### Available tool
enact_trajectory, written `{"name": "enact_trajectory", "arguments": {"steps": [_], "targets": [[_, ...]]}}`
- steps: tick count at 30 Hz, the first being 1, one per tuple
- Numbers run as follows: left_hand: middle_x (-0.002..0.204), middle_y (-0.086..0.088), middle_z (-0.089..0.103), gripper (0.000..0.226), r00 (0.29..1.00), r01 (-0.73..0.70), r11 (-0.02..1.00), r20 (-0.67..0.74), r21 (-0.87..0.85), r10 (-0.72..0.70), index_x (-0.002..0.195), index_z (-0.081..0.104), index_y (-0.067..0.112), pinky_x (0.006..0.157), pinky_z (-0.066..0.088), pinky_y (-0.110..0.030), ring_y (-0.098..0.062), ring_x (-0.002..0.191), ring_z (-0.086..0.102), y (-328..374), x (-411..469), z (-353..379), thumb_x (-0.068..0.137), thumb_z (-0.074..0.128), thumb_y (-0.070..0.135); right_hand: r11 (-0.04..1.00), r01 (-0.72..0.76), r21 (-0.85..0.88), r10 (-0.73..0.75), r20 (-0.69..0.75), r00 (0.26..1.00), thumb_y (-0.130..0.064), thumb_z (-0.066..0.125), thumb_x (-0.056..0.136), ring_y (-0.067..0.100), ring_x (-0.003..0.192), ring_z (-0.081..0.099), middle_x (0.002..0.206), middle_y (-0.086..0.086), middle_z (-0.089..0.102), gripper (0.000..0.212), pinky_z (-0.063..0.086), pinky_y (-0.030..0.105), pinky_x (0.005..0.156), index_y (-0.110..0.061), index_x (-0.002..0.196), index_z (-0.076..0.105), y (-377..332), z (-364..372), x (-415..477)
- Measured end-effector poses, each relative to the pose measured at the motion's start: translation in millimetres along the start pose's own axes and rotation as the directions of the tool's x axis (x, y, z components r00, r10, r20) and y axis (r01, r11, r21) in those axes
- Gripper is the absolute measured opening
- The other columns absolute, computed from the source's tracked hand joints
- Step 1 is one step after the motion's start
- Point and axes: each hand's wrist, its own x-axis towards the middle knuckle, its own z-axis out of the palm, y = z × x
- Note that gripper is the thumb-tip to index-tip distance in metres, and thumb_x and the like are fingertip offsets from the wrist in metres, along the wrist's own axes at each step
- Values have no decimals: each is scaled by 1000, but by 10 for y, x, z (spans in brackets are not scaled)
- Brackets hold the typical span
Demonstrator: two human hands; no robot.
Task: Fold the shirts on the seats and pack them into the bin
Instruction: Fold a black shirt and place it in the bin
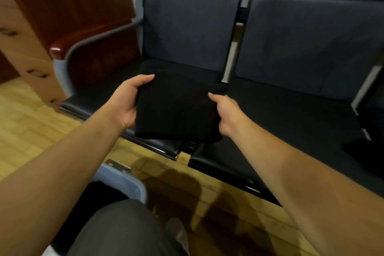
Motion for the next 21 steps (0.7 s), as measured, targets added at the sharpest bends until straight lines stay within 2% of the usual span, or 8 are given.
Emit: {"name": "enact_trajectory", "arguments": {"steps": [2,4,6,8,12,17,19,21], "targets": [[115,-14,74,40,992,-53,997,-118,-48,47,127,64,9,84,57,-44,-30,97,75,4,-104,-499,96,57,33,986,139,-94,-133,63,989,-13,59,101,24,100,67,119,2,66,54,57,43,88,-28,150,42,49,432,63],[114,-12,75,34,968,-116,988,-234,-97,91,123,66,11,80,57,-40,-28,95,75,-64,-241,-955,97,56,31,949,232,-215,-194,185,963,-12,58,101,20,110,62,136,-1,59,62,54,39,95,-33,154,35,164,893,109],[113,-10,75,29,943,-172,973,-311,-157,116,114,73,12,75,59,-34,-25,94,76,-188,-387,-1381,99,52,27,896,310,-319,-214,301,929,-13,56,102,19,120,58,141,-2,56,59,51,36,101,-31,154,37,369,1328,144],[115,-10,75,31,915,-201,957,-388,-209,108,116,72,12,77,59,-34,-24,97,75,-346,-544,-1776,100,50,26,845,364,-392,-203,394,896,-12,54,102,19,124,57,142,0,56,54,49,32,101,-26,152,41,663,1717,175],[120,-11,73,38,841,-216,928,-541,-305,18,131,63,11,85,56,-40,-27,106,72,-807,-860,-2541,99,53,27,756,381,-533,-71,511,856,-14,51,103,20,130,53,145,1,54,52,46,33,105,-24,153,40,1352,2275,200],[123,-14,71,39,743,-166,906,-654,-388,-144,133,63,12,97,51,-47,-33,117,65,-1538,-1126,-3253,99,55,29,636,346,-690,151,550,822,-18,48,105,25,128,53,142,1,54,48,46,41,107,-26,151,41,2312,2629,316],[125,-15,70,41,704,-142,895,-679,-422,-209,133,62,11,95,51,-47,-34,119,64,-1834,-1175,-3453,98,55,31,534,350,-770,247,538,806,-26,46,104,30,132,50,147,2,50,51,44,47,109,-30,154,35,2656,2704,381],[126,-16,70,41,676,-120,881,-688,-457,-265,133,62,10,93,51,-47,-35,119,63,-2094,-1188,-3618,99,54,32,413,361,-836,315,503,805,-23,44,107,32,141,39,156,4,37,53,37,46,115,-22,157,28,2934,2749,432]]}}
